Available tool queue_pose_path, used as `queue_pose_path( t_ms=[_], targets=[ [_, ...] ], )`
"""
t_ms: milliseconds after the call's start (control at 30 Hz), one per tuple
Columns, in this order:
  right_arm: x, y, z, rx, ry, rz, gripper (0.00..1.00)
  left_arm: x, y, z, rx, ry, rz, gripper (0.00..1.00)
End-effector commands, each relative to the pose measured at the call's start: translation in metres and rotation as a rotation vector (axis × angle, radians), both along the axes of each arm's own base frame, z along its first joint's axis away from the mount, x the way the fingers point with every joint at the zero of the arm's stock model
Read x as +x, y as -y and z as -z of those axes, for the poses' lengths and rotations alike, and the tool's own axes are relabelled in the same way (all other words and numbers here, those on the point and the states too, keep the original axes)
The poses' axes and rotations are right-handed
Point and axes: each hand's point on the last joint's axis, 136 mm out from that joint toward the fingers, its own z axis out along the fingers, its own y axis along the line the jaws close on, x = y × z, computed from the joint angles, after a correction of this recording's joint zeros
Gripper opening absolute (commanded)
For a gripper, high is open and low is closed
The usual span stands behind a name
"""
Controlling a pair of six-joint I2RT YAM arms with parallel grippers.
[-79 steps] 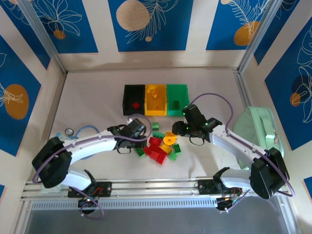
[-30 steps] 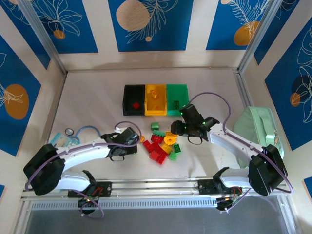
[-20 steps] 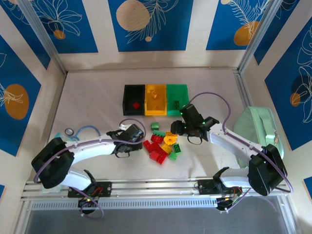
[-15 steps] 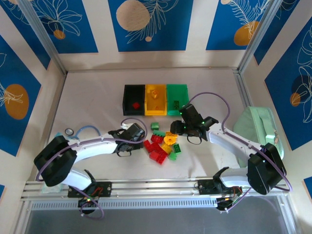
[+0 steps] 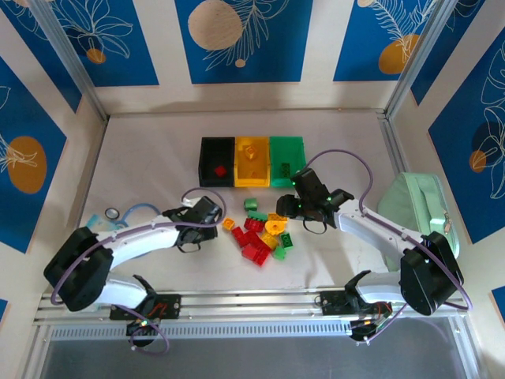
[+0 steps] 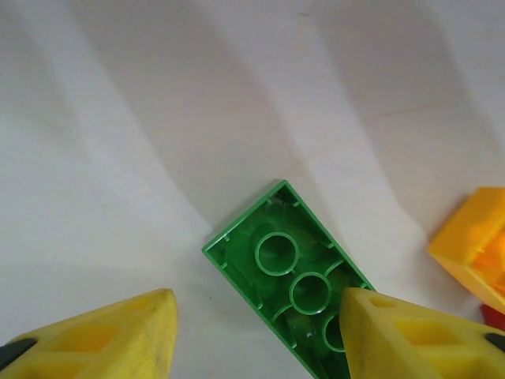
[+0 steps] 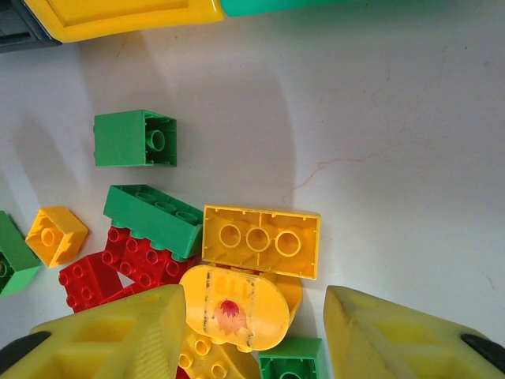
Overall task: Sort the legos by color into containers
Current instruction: Move the lego to the center of the table, then pick up the lego from the center of the table.
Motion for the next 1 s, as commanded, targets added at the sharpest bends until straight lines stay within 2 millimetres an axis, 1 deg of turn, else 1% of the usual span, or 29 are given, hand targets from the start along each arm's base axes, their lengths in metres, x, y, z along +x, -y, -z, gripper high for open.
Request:
queue_pose_path(
  t_ms=[0,33,100,167,200,400,567,700,833,967],
  targets=[
    [-0.001,0.0,0.0,0.012,-0.002,-0.004,0.5,-0.01,-0.022,-0.001,0.065,-0.026,0.011,0.56],
    [-0.002,0.0,0.0,0.011,-0.003,-0.004,0.5,-0.008,-0.02,-0.009,0.07,-0.008,0.028,0.56],
    [-0.001,-0.001,-0.001,0.017,-0.002,-0.007,0.5,-0.003,-0.015,-0.023,0.083,0.013,0.053,0.61],
    [0.0,-0.003,-0.003,0.026,0.0,-0.007,0.5,-0.001,-0.01,-0.027,0.076,0.005,0.056,0.67],
    [0.001,-0.004,-0.003,0.027,-0.002,-0.008,0.5,-0.001,-0.006,-0.027,0.063,0.0,0.056,0.71],
    [0.001,-0.007,-0.004,0.027,0.001,-0.01,0.5,0.003,0.008,-0.009,0.007,-0.035,0.034,0.81],
    [-0.002,-0.003,-0.003,0.011,0.0,-0.01,0.5,0.007,0.015,0.003,0.007,-0.072,0.02,0.85],
    [-0.003,0.0,0.0,0.013,0.002,0.002,0.5,0.01,0.018,0.01,-0.007,-0.083,0.013,0.84],
    [-0.004,0.002,0.003,0.013,-0.004,0.006,0.5,0.016,0.021,0.017,-0.019,-0.103,0.025,0.8],
    [-0.005,0.003,0.003,0.012,-0.005,0.008,0.5,0.022,0.027,0.019,-0.016,-0.122,0.051,0.66]
  ],
)
